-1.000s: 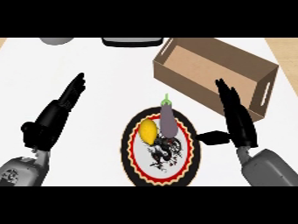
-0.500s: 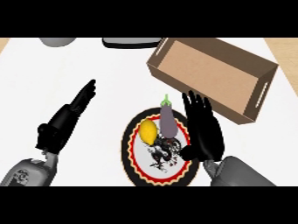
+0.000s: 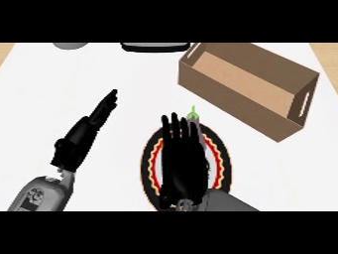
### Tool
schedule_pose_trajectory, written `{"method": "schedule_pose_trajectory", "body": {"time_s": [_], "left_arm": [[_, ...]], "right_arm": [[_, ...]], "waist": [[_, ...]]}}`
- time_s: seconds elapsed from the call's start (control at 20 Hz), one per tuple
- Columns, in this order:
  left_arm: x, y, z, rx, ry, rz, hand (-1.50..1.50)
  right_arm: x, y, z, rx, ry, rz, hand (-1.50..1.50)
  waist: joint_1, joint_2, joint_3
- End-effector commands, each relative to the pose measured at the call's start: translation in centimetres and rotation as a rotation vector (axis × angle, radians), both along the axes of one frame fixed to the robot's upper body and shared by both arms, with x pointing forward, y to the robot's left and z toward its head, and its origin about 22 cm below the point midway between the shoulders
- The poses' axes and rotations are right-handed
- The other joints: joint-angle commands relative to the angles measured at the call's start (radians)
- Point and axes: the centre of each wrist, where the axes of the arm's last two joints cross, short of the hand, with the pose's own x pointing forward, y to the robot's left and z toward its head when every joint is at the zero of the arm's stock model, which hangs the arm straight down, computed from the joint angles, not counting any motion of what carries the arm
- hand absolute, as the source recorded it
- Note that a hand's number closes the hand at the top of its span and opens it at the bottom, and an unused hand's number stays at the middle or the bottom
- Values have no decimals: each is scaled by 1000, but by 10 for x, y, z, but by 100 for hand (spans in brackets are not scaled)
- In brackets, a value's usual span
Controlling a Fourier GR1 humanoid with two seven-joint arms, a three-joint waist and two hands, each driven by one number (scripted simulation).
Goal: Pick the lemon from the plate and place it in the cardboard box
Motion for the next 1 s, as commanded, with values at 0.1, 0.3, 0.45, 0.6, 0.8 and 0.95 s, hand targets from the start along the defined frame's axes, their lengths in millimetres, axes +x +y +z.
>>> {"method": "schedule_pose_trajectory", "body": {"time_s": [0.1,0.3,0.45,0.6,0.8,0.95], "left_arm": [[10,-6,0,-12,-1,-12,0],[7,-13,-2,3,-10,-23,0],[9,-11,-6,-19,-20,-33,0],[9,1,3,1,-29,-30,0],[9,2,-6,-2,-3,-39,0],[12,-4,-11,-17,-16,-23,0]], "right_arm": [[1,22,22,-46,88,-192,-150],[14,23,16,-63,116,-207,-150],[17,27,3,-72,127,-238,-150],[19,22,-23,-96,183,-261,-150],[43,18,-24,-110,205,-271,-150],[27,22,-31,-98,182,-268,-150]], "waist": [[13,8,3],[16,10,4],[23,11,4],[26,10,4],[25,13,4],[16,12,4]]}}
